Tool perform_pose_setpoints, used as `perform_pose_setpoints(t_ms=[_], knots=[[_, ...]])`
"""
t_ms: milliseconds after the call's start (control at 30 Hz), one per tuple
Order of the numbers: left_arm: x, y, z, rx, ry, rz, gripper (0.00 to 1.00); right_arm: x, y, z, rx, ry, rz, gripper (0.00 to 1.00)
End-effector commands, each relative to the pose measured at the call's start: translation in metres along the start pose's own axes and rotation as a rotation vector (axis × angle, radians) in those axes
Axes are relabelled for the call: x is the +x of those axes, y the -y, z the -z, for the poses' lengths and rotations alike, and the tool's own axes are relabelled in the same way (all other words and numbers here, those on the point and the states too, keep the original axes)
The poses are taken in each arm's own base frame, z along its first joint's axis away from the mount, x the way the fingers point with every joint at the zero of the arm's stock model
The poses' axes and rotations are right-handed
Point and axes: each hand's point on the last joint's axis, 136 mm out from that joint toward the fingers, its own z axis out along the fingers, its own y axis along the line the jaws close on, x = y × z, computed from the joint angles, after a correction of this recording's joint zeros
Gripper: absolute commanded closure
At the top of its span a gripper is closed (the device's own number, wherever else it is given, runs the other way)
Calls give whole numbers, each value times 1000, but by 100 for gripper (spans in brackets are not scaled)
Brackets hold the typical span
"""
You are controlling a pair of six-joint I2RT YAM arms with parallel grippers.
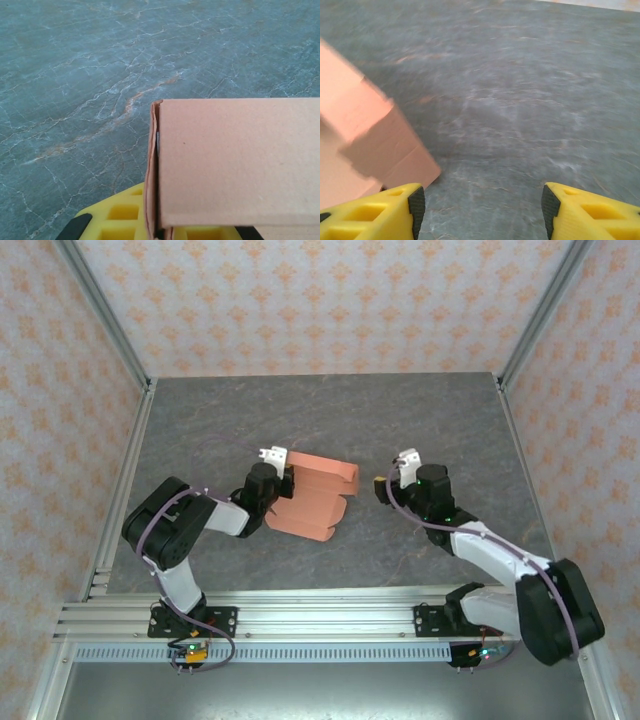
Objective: Fold the paper box
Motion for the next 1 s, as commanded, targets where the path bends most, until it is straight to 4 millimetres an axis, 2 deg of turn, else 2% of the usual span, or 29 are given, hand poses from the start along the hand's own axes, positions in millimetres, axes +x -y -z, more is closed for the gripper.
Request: perform_pose_setpoints(t_ms=[0, 100, 233, 367, 467, 667, 967], knots=[[6, 2, 5, 59, -57, 61, 100, -33, -33, -7, -188, 130, 231, 35], [4, 6, 8, 82, -64, 80, 100, -32, -44, -16, -265, 115, 299, 36], [2, 13, 9, 122, -71, 89, 100, -42, -60, -25, -318, 133, 324, 40], [2, 13, 6, 121, -62, 114, 100, -42, -75, -37, -358, 110, 357, 51], [-1, 17, 5, 143, -60, 139, 100, -44, -86, -38, -382, 122, 361, 58], [-1, 16, 2, 138, -57, 189, 100, -45, -86, -40, -312, 164, 322, 59], [1, 8, -1, 82, -62, 254, 100, -47, -105, -50, -287, 194, 338, 60]])
